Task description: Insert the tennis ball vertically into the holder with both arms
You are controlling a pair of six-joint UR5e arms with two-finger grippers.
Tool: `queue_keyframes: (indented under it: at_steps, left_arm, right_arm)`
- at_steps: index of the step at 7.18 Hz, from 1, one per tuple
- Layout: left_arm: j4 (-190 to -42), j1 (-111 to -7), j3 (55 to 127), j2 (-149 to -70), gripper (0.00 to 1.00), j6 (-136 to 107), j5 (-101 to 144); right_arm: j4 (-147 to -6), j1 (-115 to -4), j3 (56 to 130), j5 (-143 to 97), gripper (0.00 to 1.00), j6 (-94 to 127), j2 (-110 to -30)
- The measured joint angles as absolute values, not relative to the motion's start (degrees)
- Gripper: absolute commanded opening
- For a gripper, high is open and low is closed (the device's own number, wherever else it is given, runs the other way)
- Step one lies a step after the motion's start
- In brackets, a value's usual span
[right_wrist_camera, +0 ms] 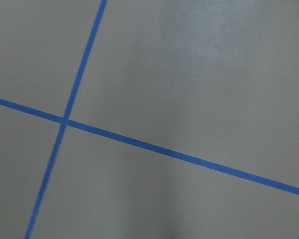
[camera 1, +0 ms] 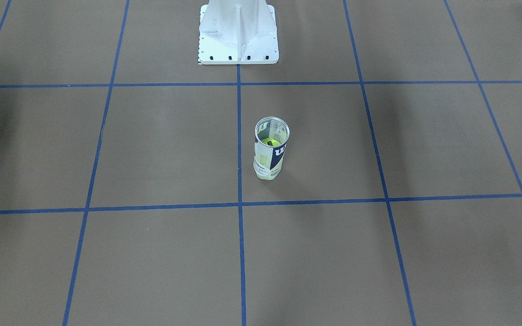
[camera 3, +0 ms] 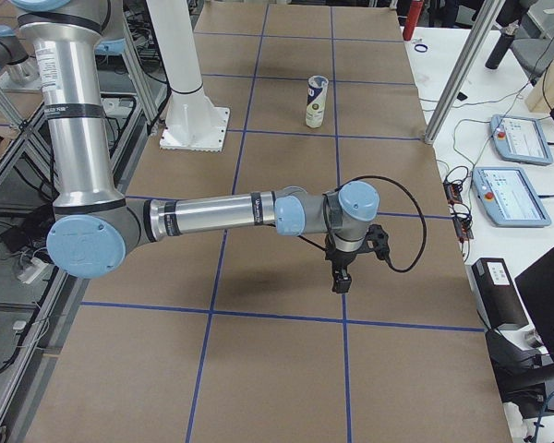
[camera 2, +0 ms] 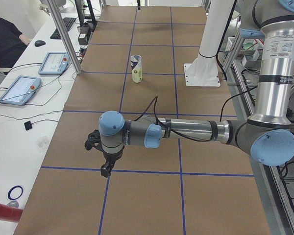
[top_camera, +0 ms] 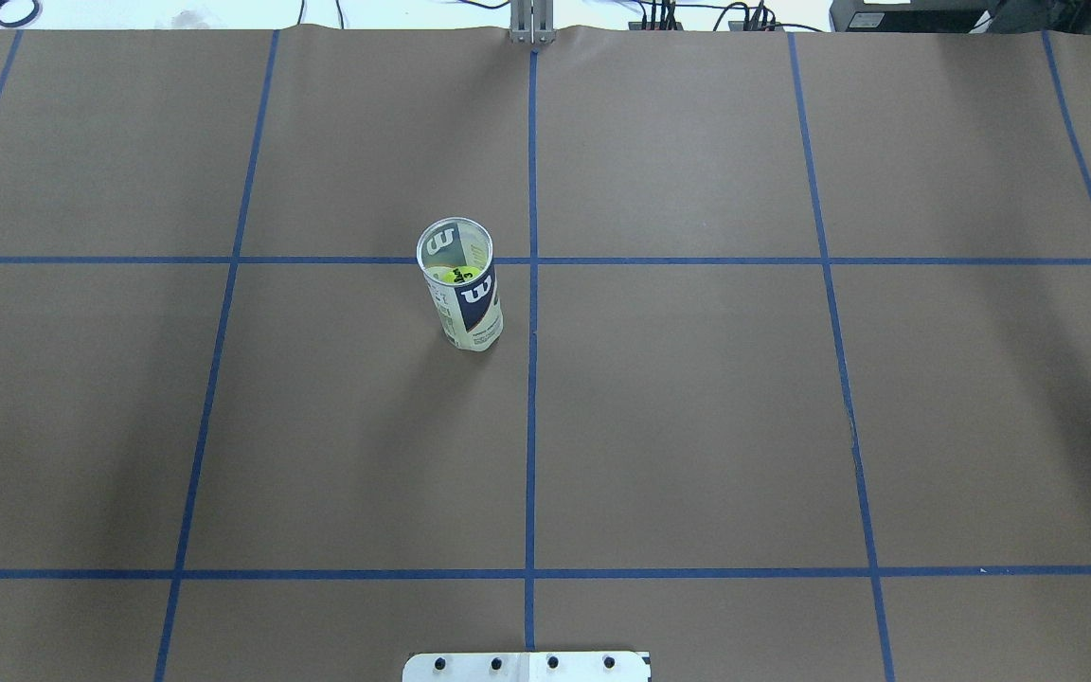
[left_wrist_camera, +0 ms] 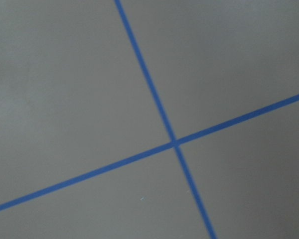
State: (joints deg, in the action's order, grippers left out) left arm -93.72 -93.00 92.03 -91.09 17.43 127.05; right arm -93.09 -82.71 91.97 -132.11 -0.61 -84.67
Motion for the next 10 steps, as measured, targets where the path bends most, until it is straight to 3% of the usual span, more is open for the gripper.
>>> queue_keyframes:
  at_steps: [4, 10]
  left_arm:
    - [-81.8, -92.9, 97.1, -92.4, 1.0, 16.6, 128.9]
    - [-81.6, -92.3, 97.6, -92.2, 1.0, 12.9, 131.7]
  right_arm:
    - [-92.9, -85.4, 91.2, -132.8, 0.99, -0.5, -87.9]
    - [-92.7, -91.2, 91.8, -138.0, 0.99, -0.5, -91.0]
